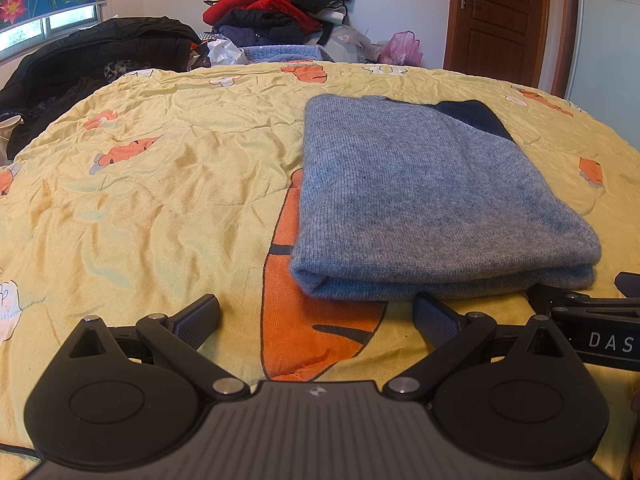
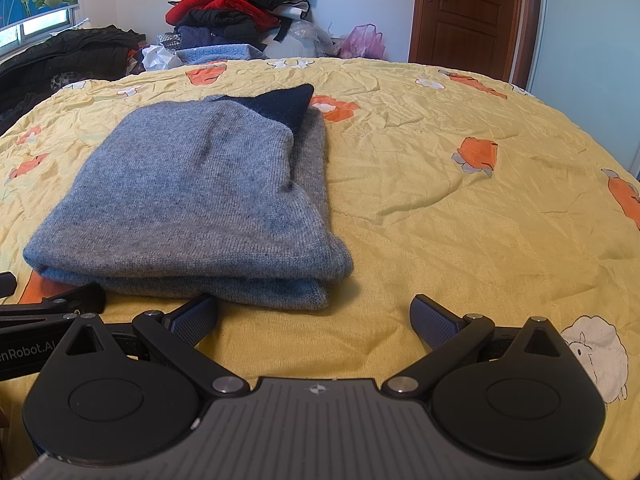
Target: Fold small clothes
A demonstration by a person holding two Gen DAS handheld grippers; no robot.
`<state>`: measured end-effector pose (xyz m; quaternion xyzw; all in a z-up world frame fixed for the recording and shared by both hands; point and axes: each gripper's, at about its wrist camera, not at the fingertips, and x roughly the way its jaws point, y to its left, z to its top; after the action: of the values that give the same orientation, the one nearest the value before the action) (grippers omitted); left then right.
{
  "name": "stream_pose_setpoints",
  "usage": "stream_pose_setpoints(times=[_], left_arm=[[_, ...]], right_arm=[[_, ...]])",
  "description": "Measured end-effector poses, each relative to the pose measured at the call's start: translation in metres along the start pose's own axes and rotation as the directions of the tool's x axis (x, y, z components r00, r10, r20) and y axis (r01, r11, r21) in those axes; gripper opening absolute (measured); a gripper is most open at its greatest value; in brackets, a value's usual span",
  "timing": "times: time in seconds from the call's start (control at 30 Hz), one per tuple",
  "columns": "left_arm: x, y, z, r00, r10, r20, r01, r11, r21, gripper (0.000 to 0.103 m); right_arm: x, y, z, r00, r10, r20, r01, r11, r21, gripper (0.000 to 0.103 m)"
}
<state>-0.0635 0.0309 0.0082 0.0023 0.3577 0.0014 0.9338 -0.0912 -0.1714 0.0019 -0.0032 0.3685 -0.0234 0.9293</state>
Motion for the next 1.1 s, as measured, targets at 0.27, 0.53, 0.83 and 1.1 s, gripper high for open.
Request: stream_pose_setpoints(times=[0.27,0.53,0.83,1.1], left_arm=[[-0.0003,-0.0004,0.0004,1.000,0.003,-0.001,-0.003,1.000,-0.001,0.103],[-0.0005,-0.0002,0.0002,1.000,0.003,-0.002,-0.003,1.000,0.000,0.103],[-0.0006,-0.0001,0.0001,1.000,0.003,-0.002,-0.003,1.000,-0.001,0.103],[-0.0008,0.0005,0.0008,1.000,0.001,-0.009,-0.001,1.000,-0.001,0.103]], right_arm=[[0.0000,0.0000,0.0000,1.000,0.000,0.000,0.000,1.000,0.000,0.103],[0.0000,0.0001,-0.0001,1.000,0.000,0.000,0.000,1.000,0.000,0.103],[-0.0001,0.0001,-0.0003,1.000,0.000,0.001,0.000,1.000,0.000,0.103],[0.0002,-0.0006,-0.0009,1.000,0.001,0.000,-0.001,1.000,0.000,0.103]])
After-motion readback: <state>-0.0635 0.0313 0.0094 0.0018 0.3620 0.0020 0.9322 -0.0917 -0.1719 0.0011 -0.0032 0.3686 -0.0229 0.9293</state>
